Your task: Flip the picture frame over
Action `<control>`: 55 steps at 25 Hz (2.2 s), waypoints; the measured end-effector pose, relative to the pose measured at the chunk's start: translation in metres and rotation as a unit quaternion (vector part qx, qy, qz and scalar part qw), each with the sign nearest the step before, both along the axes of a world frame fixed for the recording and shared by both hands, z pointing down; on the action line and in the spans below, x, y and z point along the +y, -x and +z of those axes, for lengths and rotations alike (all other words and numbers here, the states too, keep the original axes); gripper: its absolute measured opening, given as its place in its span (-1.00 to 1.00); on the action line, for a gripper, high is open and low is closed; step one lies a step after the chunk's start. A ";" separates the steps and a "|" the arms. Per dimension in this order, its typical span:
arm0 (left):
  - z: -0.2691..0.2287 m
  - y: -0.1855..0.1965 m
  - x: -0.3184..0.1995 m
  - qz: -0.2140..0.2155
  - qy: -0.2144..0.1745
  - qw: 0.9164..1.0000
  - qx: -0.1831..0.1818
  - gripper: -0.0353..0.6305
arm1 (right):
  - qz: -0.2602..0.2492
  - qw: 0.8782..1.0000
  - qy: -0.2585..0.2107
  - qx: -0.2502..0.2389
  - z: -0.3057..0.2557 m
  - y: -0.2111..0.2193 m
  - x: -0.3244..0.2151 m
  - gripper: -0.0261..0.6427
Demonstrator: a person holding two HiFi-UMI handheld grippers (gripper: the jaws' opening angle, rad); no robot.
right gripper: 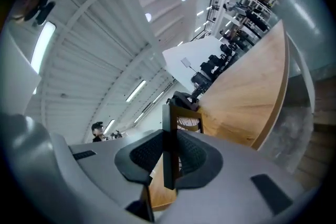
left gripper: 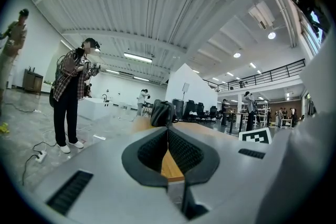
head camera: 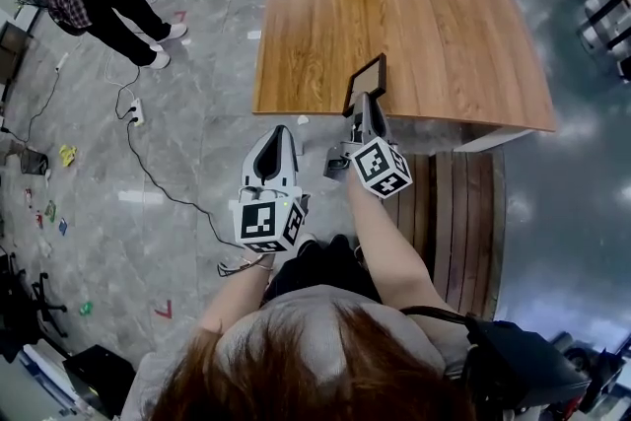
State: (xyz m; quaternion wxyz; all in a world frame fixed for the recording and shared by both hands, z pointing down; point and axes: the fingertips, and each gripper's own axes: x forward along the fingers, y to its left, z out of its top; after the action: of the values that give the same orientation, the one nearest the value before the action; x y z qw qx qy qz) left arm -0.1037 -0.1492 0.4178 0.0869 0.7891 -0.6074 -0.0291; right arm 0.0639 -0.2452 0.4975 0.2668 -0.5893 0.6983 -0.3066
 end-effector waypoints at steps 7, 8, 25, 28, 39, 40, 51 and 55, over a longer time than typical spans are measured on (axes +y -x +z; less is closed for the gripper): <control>0.002 -0.008 0.003 0.012 0.004 1.000 -0.006 -0.87 | 0.043 0.984 0.000 -0.175 0.021 -0.021 0.011 -0.65; 0.002 -0.009 0.004 0.012 0.003 1.000 -0.007 -0.87 | 0.048 0.978 0.001 -0.201 0.027 -0.022 0.013 -0.65; 0.004 -0.006 0.017 0.012 0.013 1.000 -0.019 -0.87 | 0.082 0.938 0.050 -0.334 0.099 -0.028 0.017 -0.65; 0.005 -0.003 0.018 0.011 0.015 1.000 -0.018 -0.87 | 0.051 0.947 0.070 -0.310 0.104 -0.021 0.012 -0.65; 0.020 -0.010 0.000 0.019 0.023 0.999 -0.017 -0.87 | -0.064 0.941 0.107 -0.316 0.123 -0.024 -0.005 -0.66; 0.020 -0.012 -0.001 0.021 0.022 0.999 -0.017 -0.87 | -0.070 0.940 0.110 -0.315 0.123 -0.025 -0.005 -0.66; 0.021 -0.026 0.001 0.032 0.024 0.999 -0.013 -0.87 | -0.084 0.957 0.127 -0.247 0.120 -0.025 -0.007 -0.66; 0.022 -0.021 0.001 0.027 0.026 0.999 -0.012 -0.87 | -0.072 0.959 0.136 -0.237 0.122 -0.027 -0.007 -0.57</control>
State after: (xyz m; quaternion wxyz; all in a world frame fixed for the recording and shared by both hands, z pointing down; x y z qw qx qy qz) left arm -0.0825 -0.1481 0.4398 0.1008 0.8031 -0.5872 -0.0015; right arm 0.0912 -0.2526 0.6194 0.3194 -0.4785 0.6076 -0.5475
